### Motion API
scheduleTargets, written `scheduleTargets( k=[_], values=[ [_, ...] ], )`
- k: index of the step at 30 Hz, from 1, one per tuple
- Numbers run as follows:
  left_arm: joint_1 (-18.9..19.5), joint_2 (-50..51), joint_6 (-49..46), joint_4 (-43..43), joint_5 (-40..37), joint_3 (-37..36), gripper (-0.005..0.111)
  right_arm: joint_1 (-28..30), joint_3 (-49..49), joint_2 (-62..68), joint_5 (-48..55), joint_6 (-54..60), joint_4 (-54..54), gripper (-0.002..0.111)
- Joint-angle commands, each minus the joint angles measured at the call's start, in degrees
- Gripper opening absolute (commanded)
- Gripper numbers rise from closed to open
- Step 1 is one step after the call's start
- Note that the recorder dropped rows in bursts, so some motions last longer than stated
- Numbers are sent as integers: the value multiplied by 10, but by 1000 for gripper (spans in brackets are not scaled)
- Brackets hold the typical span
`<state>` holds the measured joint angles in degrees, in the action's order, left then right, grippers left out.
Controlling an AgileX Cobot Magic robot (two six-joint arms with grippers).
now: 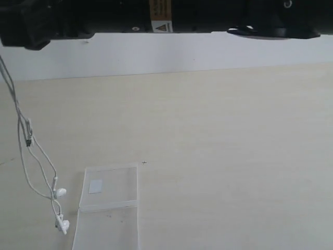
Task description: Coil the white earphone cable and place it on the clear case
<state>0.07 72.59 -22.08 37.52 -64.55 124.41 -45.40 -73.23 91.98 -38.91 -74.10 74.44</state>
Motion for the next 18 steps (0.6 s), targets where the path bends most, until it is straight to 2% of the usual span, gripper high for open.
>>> scheduleTargets(
  k=[1,9,18],
  values=[
    [-1,1,0,3,0,1,0,-9,-5,4,-1,7,-4,59],
    [-1,1,0,2,0,1,0,-9,-5,-12,10,-17,9,61],
    [-1,1,0,2,0,1,0,-9,-5,-12,12,-25,26,58]
  ],
)
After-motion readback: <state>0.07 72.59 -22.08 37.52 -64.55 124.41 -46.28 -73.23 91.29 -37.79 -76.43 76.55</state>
